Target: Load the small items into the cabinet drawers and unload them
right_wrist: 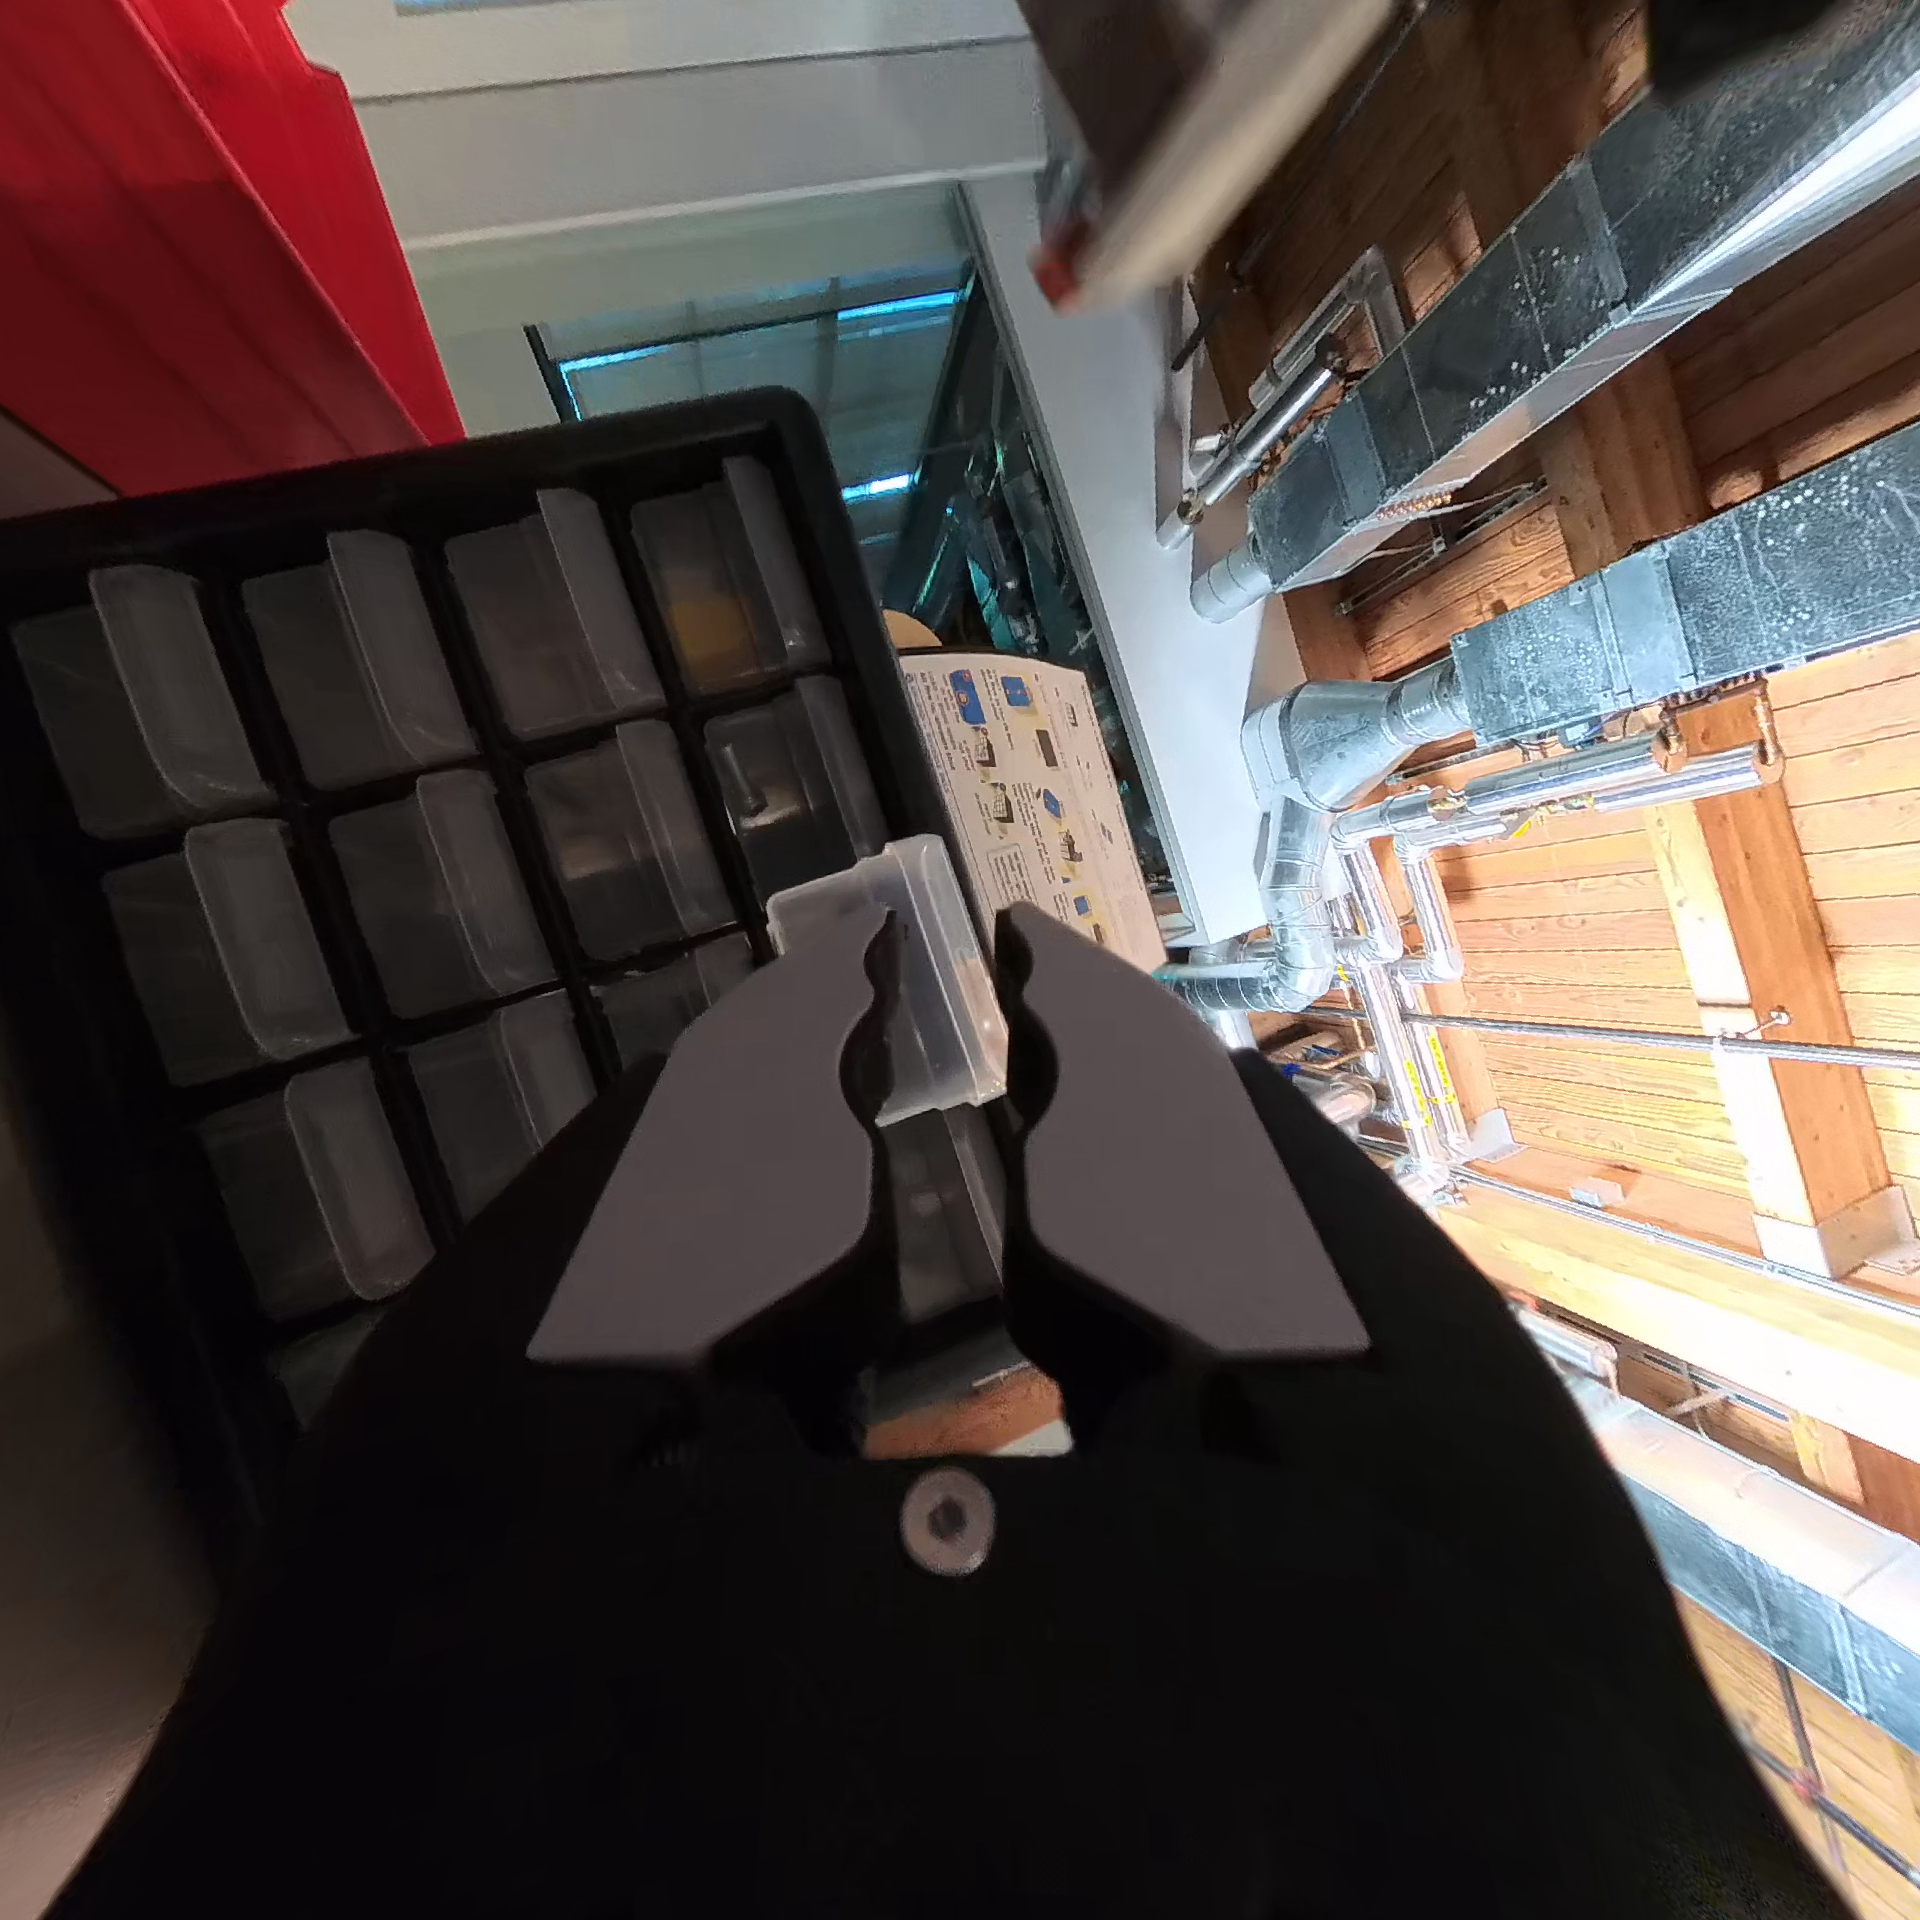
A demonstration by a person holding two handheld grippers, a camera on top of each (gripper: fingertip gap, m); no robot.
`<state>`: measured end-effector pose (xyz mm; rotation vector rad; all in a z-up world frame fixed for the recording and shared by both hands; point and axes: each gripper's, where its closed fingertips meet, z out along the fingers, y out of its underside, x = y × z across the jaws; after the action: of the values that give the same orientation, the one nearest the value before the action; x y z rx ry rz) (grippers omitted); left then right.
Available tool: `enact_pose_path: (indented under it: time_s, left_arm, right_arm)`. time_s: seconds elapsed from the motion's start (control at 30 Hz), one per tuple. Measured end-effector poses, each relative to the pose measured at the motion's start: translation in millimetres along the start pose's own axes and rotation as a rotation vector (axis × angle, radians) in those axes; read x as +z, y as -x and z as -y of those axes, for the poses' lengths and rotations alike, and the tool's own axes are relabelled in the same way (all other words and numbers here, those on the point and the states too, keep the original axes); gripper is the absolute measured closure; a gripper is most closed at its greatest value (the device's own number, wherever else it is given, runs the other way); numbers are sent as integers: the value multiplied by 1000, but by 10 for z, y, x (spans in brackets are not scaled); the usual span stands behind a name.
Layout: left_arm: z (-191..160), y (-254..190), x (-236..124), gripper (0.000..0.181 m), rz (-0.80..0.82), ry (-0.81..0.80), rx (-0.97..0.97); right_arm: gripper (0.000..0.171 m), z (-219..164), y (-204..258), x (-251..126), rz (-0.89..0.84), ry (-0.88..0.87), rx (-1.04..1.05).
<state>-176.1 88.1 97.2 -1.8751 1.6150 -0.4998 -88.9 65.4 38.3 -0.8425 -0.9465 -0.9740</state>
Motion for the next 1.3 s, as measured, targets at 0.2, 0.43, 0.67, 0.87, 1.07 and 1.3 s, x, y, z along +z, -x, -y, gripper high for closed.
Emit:
enact_pose_path:
  time_s: [0.2, 0.43, 0.67, 0.87, 1.07, 1.3]
  left_arm:
    - [570, -251, 643, 171, -136, 173, 119]
    - [573, -181, 1125, 171, -103, 360, 127]
    - [363, -229, 1287, 171, -118, 508, 144]
    - [379, -248, 1298, 171, -134, 494, 142]
    - [426, -235, 1262, 168, -131, 463, 133]
    - [544, -179, 906, 167, -59, 298, 125]
  right_arm:
    - [154, 78, -6, -55, -3, -37, 10]
    - [154, 86, -63, -81, -6, -40, 38]
    - [154, 41, -154, -88, -15, -26, 57]
    - [155, 16, -107, -75, 5, -17, 59]
    - [154, -7, -61, -60, 21, -5, 58]
    - [154, -36, -5, -46, 41, 11, 56]
